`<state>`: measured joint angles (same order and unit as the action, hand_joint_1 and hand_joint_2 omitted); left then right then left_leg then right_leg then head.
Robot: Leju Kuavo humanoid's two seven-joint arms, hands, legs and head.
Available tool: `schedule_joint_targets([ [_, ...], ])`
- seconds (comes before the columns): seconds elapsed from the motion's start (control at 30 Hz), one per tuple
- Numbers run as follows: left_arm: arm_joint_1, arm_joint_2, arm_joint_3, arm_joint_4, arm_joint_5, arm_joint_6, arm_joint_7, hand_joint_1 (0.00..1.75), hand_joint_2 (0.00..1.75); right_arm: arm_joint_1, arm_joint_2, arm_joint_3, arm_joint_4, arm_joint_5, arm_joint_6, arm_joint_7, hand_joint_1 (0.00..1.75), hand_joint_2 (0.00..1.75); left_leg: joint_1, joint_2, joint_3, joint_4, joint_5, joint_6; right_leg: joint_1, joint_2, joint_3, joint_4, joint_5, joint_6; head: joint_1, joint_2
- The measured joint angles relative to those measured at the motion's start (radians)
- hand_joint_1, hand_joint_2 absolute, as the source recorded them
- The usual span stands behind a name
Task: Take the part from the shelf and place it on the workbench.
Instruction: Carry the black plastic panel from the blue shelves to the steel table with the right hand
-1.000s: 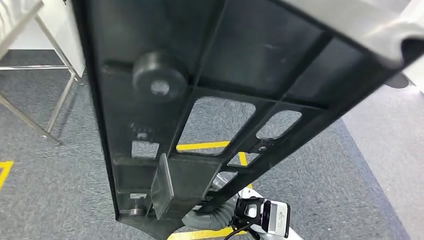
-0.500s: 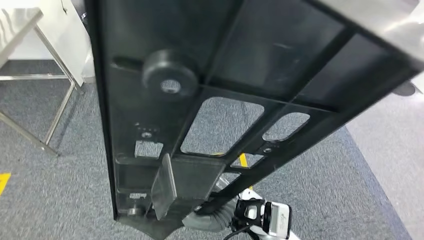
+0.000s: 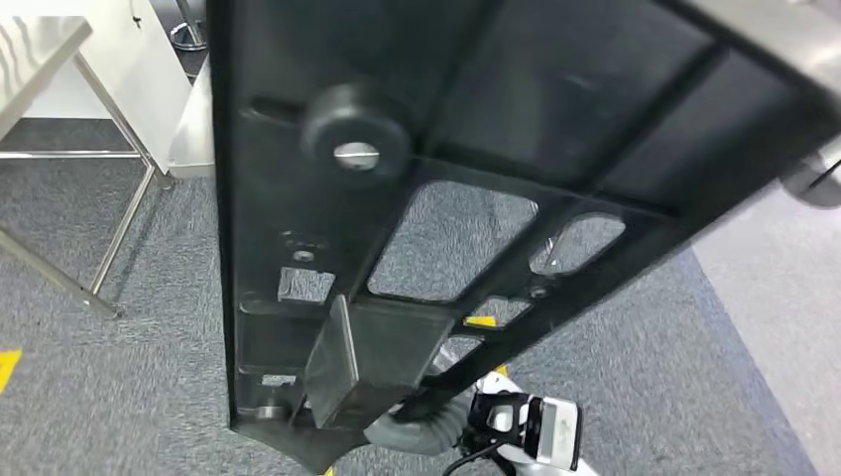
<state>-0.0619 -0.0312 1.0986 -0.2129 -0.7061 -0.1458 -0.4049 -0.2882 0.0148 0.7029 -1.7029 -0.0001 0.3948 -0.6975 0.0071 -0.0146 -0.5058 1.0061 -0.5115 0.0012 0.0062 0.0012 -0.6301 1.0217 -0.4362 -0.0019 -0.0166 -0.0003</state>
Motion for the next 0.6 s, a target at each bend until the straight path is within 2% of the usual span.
schedule_joint_targets([
  [0.07,-0.001,0.001,0.0,0.0,0.0,0.0,0.001,0.0,0.0,0.0,0.001,-0.002,-0.003,-0.001,0.001,0.0,1.75,1.75,0.001,0.001,0.007,0.008,-0.001,-0.01,-0.002,0.001,0.018,-0.012,0.004,-0.011,0.0,0.0],
  [0.13,-0.005,0.001,0.0,0.0,0.0,0.0,0.0,0.0,0.0,-0.003,0.003,-0.002,-0.006,-0.002,0.003,0.0,1.75,1.75,0.003,0.005,-0.02,0.071,-0.019,-0.018,-0.007,0.0,0.039,-0.02,-0.003,-0.02,0.0,0.0],
  [0.23,-0.005,0.002,0.0,0.0,0.0,0.0,-0.001,0.0,0.0,-0.002,0.005,-0.002,-0.007,-0.002,0.004,0.0,1.75,1.75,0.005,0.007,-0.131,0.248,-0.089,-0.028,-0.008,-0.002,0.06,-0.022,-0.02,-0.027,0.0,0.0],
  [0.27,-0.003,0.002,0.0,0.0,0.0,0.0,-0.002,0.0,0.0,-0.001,0.005,-0.002,-0.007,-0.001,0.004,0.0,1.75,1.75,0.005,0.007,-0.159,0.277,-0.099,-0.03,-0.008,-0.001,0.067,-0.022,-0.026,-0.027,0.0,0.0],
  [0.3,-0.001,0.002,0.0,0.0,-0.001,0.0,-0.002,0.0,0.0,0.0,0.005,-0.002,-0.007,-0.001,0.004,0.0,1.75,1.75,0.005,0.007,-0.171,0.271,-0.087,-0.031,-0.008,0.0,0.075,-0.022,-0.033,-0.027,0.0,0.0],
  [0.33,0.001,0.003,0.0,0.0,-0.002,0.0,-0.003,0.0,0.0,0.001,0.005,-0.002,-0.007,-0.001,0.004,0.0,1.75,1.75,0.005,0.007,-0.164,0.228,-0.052,-0.028,-0.008,0.001,0.085,-0.022,-0.039,-0.026,0.0,0.0],
  [0.37,0.001,0.003,0.0,0.0,-0.003,0.0,-0.004,0.0,0.0,0.001,0.005,-0.002,-0.007,-0.001,0.003,0.0,1.75,1.75,0.005,0.008,-0.143,0.159,-0.001,-0.024,-0.008,0.001,0.095,-0.022,-0.047,-0.024,0.0,0.0],
  [0.4,0.001,0.004,0.0,0.0,-0.005,0.0,-0.004,0.0,0.0,0.001,0.005,-0.002,-0.007,-0.001,0.003,0.0,1.75,1.75,0.003,0.009,-0.122,0.094,0.039,-0.02,-0.007,0.001,0.105,-0.022,-0.054,-0.021,0.0,0.0],
  [0.43,0.0,0.004,0.0,0.0,-0.007,0.0,-0.004,0.0,0.0,0.001,0.006,-0.003,-0.007,-0.001,0.003,0.0,1.75,1.75,0.0,0.01,-0.105,0.044,0.056,-0.016,-0.006,0.001,0.111,-0.022,-0.06,-0.017,0.0,0.0],
  [0.47,0.0,0.005,-0.001,0.0,-0.008,-0.001,-0.005,0.0,0.0,0.001,0.006,-0.003,-0.007,-0.001,0.003,0.0,1.75,1.75,-0.003,0.011,-0.096,0.017,0.06,-0.01,-0.005,0.002,0.115,-0.024,-0.065,-0.011,0.0,0.0],
  [0.53,0.001,0.007,-0.001,0.0,-0.009,-0.001,-0.006,0.0,0.0,0.001,0.006,-0.003,-0.007,0.0,0.003,0.0,1.75,1.75,-0.005,0.01,-0.089,0.005,0.052,0.004,-0.004,0.003,0.119,-0.017,-0.064,0.004,0.0,0.0],
  [0.6,0.003,0.007,0.0,0.0,-0.01,-0.001,-0.006,0.0,0.0,0.001,0.006,-0.005,-0.008,0.0,0.003,0.0,1.75,1.75,-0.001,0.009,-0.073,-0.005,0.069,0.017,-0.004,0.002,0.119,0.01,-0.075,0.019,0.0,0.0],
])
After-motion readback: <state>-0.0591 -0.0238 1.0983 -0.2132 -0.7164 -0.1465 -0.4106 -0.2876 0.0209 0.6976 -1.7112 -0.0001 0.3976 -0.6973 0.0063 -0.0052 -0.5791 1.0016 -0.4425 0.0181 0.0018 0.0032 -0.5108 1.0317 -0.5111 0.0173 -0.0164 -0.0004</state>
